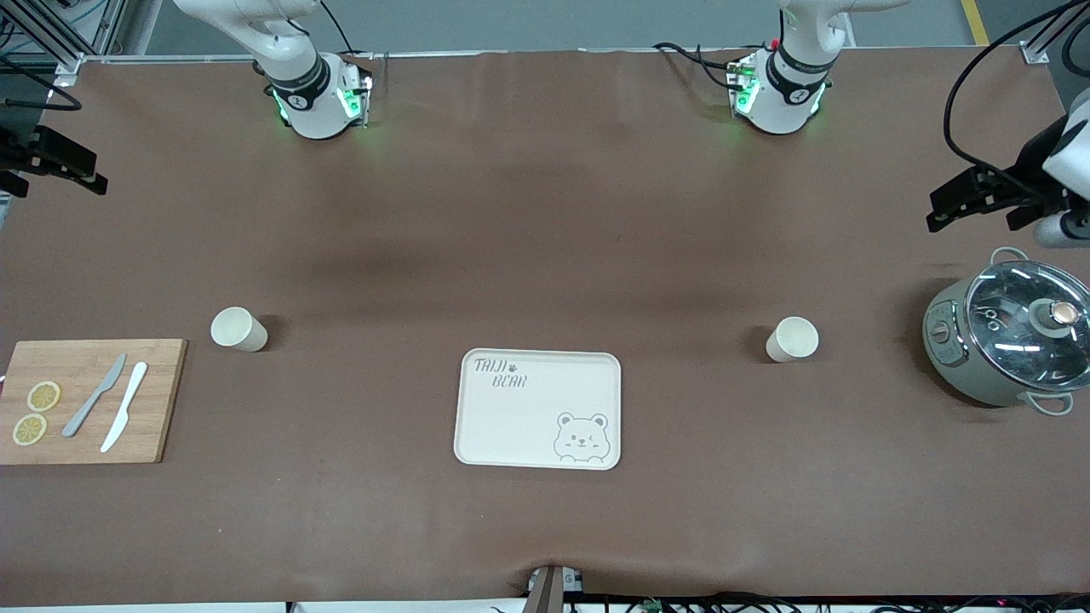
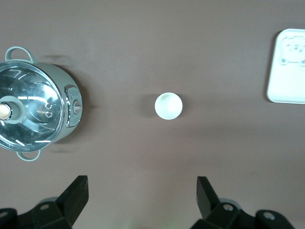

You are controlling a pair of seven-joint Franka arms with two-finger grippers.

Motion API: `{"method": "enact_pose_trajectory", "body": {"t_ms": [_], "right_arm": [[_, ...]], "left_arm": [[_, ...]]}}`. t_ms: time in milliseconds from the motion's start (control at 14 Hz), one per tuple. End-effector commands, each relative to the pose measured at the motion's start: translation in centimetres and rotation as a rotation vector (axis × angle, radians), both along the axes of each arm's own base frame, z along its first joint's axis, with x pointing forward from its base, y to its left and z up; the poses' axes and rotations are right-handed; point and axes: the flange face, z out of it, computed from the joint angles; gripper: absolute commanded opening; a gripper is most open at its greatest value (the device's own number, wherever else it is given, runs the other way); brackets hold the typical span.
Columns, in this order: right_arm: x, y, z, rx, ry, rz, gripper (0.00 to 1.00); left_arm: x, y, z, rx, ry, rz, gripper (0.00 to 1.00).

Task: Place white IKEA cup upright on tray with both arms
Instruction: 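Move the left gripper down over the white cup beside the pot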

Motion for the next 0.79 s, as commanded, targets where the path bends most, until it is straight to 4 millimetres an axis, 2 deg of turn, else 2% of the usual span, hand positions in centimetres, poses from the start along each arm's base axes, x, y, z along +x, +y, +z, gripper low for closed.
{"method": "enact_pose_trajectory", "body": {"t_ms": [0, 214, 429, 714], "right_arm": [[-0.2, -0.5, 0.1, 0.013, 0.002, -0.008, 1.0], [-0.2, -0.6, -0.1, 0.013, 0.007, -0.011, 1.0], [0.1, -0.6, -0.1, 0.013, 0.0, -0.007, 1.0], [1.3, -0.7, -1.2, 0.01, 0.017, -0.006, 1.0]], "left_arm": [[0.0, 0.3, -2.7, 0.039, 0.011, 0.002, 1.0], [0.3, 1.0, -7.0, 0.039, 0.008, 0.014, 1.0], [0.6, 1.3, -13.4, 0.032, -0.043, 0.013, 1.0], [1.1, 1.8, -18.4, 0.021, -0.079, 0.022, 1.0]]}}
